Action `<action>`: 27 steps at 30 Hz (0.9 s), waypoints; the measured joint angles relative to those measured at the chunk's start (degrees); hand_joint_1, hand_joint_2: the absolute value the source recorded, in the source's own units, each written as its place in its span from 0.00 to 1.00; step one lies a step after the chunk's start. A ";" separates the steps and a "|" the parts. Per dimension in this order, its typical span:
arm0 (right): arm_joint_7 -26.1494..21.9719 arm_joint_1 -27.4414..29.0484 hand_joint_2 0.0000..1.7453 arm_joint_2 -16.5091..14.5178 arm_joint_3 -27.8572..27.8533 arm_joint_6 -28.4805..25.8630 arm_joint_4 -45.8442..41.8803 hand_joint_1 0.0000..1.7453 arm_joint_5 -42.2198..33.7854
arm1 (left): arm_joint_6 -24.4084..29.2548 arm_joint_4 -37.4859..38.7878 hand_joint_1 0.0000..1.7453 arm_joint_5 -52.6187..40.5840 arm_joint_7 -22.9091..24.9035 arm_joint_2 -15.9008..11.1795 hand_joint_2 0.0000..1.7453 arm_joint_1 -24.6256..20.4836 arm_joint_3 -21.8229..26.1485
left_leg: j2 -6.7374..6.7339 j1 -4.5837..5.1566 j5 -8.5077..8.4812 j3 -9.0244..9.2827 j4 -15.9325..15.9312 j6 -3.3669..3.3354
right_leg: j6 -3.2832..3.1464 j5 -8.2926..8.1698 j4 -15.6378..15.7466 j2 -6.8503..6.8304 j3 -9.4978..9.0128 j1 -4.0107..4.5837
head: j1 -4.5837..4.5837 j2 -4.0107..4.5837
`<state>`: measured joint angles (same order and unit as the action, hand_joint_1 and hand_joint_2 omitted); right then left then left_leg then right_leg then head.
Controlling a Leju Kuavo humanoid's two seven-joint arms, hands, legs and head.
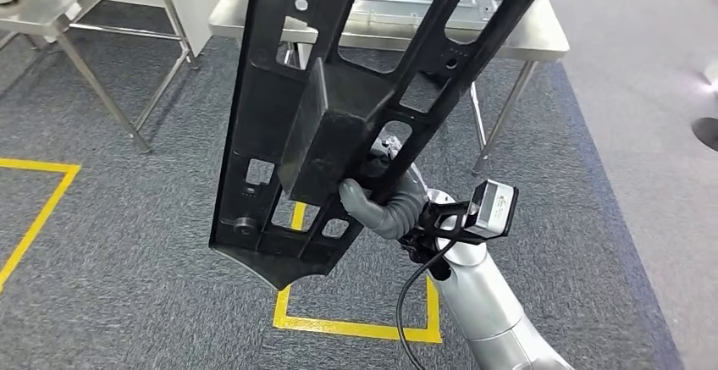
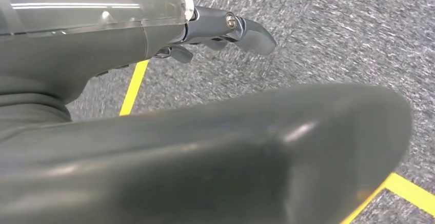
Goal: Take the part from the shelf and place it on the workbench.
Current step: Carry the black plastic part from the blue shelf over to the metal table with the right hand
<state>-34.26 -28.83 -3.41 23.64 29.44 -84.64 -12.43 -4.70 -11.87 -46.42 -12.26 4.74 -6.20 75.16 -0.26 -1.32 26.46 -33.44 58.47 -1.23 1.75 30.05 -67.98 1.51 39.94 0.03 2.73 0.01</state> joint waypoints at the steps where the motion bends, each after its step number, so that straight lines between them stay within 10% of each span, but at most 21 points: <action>1: -0.01 0.07 1.00 0.00 0.01 -0.01 0.08 1.00 -0.05 | -0.01 0.00 0.00 0.04 0.03 -0.01 0.00 0.15 0.03 | -0.59 0.09 0.08 0.00 0.01 -0.07 | 0.23 1.46 -3.81 -0.75 1.97 -0.18 | 0.00 -0.01; 3: -0.01 0.27 1.00 0.00 0.01 -0.16 0.32 1.00 0.01 | -0.21 0.00 0.00 0.13 0.14 -0.03 0.00 0.28 0.13 | -1.53 0.18 0.27 0.10 0.03 -0.06 | 0.43 1.59 -6.75 -1.21 3.62 -0.39 | 0.00 0.00; 7: -0.04 0.34 1.00 0.00 0.01 -0.85 0.41 1.00 0.65 | -0.81 0.01 0.00 0.14 0.40 0.03 0.00 0.03 0.20 | -2.41 0.34 0.69 0.81 0.00 0.40 | -0.82 -4.73 6.88 -2.21 -3.53 0.14 | -0.01 0.00; 12: -0.11 0.56 1.00 0.05 -0.07 -0.87 0.31 1.00 0.73 | -1.84 0.02 0.00 0.01 0.33 0.04 0.00 -0.01 0.20 | -2.48 0.28 1.23 1.20 -0.11 1.88 | -2.25 -5.36 10.78 -2.08 -5.50 0.32 | 0.00 -0.01; 18: -0.28 1.22 1.00 -0.06 -0.08 -0.87 0.27 1.00 0.85 | -2.75 0.02 0.00 -0.13 -0.02 -0.20 0.00 0.41 0.20 | -0.26 0.15 7.08 -6.82 15.25 2.98 | -3.16 -5.26 11.53 -0.84 -6.47 -0.01 | 0.00 0.01; 22: -0.39 1.46 1.00 -0.06 -0.09 -0.89 0.26 1.00 0.87 | -2.82 0.02 0.00 -0.45 -0.30 -0.30 0.00 0.45 0.19 | -0.03 0.05 0.19 -2.16 3.83 2.81 | -2.41 -4.12 10.36 0.08 -6.81 -0.07 | 0.00 0.00; 27: -0.54 1.56 1.00 -0.01 -0.25 -1.02 -0.01 1.00 1.07 | -2.82 0.02 0.00 -0.69 -0.59 -0.31 0.00 0.38 0.17 | 0.21 0.18 -0.24 -0.52 0.28 0.88 | -0.94 -3.31 9.59 0.30 -6.44 0.13 | 0.00 0.00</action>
<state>-34.80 -27.27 -3.42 23.39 28.42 -84.65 -11.36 -7.52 -11.85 -47.11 -12.85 4.43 -5.82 75.34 -0.04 -1.14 26.21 -33.96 58.76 -0.35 0.81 26.74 -58.39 1.81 33.50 0.16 2.73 0.01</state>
